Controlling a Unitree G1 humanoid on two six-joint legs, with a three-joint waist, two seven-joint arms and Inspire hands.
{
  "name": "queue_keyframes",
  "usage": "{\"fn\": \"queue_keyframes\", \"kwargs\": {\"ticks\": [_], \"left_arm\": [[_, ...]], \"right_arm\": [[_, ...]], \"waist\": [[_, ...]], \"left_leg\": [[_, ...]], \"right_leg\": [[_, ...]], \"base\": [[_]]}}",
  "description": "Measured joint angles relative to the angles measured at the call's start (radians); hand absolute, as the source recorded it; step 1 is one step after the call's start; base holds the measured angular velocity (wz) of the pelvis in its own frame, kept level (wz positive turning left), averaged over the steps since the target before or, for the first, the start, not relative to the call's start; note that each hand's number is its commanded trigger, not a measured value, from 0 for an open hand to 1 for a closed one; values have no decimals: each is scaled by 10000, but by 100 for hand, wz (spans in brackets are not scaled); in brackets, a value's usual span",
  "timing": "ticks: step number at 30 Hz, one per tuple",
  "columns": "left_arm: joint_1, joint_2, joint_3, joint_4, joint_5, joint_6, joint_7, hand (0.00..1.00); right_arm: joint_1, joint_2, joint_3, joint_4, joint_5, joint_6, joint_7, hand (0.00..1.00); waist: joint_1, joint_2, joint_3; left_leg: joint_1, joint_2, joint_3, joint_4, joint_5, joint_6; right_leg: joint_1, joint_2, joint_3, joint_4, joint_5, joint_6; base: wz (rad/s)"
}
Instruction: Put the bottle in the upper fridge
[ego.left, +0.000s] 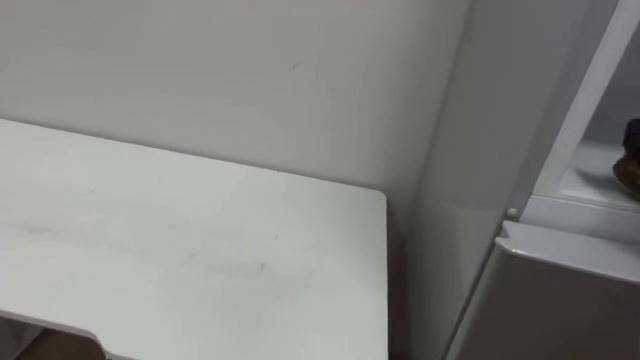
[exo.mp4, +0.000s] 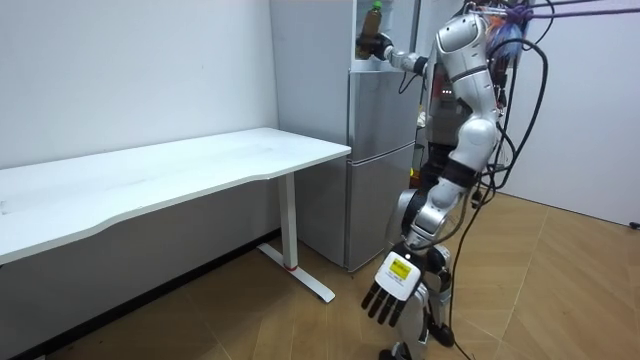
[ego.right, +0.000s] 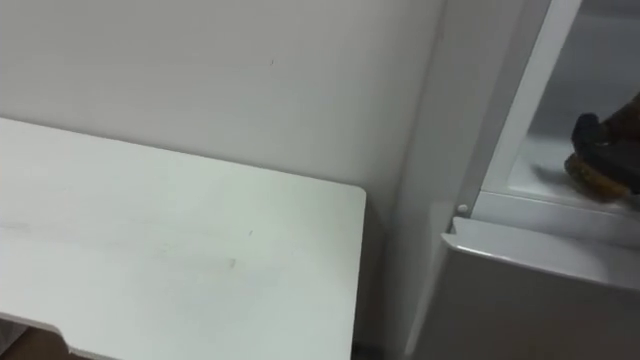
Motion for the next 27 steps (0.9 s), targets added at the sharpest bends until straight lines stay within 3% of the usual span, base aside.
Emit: {"fn": "queue_keyframes", "kwargs": {"ticks": [8, 9, 14, 19, 27], "left_arm": [[57, 50, 14, 460, -204, 0, 57, 0], [121, 55, 16, 479, -219, -2, 65, 0], [250, 58, 22, 598, -206, 62, -44, 0], [359, 56, 22, 599, -206, 152, -87, 0], [384, 191, -3, 616, -223, 139, -125, 0]], "right_arm": [[-39, -126, 453, 445, 20, -14, 486, 100], [-39, -126, 445, 574, 26, -20, 530, 100], [-40, -164, 342, 981, -66, -104, 538, 100], [-40, -264, 344, 1386, -150, -305, 537, 100], [-58, -280, 363, 2239, -142, -1084, 441, 100]], "waist": [[366, -206, -22], [394, -164, 11], [606, -139, 7], [884, -54, -23], [951, 29, 8]], "left_leg": [[53, -16, -103, 9, -5, -2], [50, -25, -210, 10, -7, -2], [-1, -25, -341, 49, -19, -18], [-3, -26, -351, 85, -5, -28], [-142, -36, -699, 328, 2, -45]], "right_leg": [[224, -13, -207, -26, 0, 1], [272, -14, -252, -28, 0, 0], [316, -4, -319, -42, 0, 1], [345, -1, -314, -39, 0, -2], [514, -5, -744, -109, 6, -12]], "base": [[6], [14], [6], [1], [12]]}}
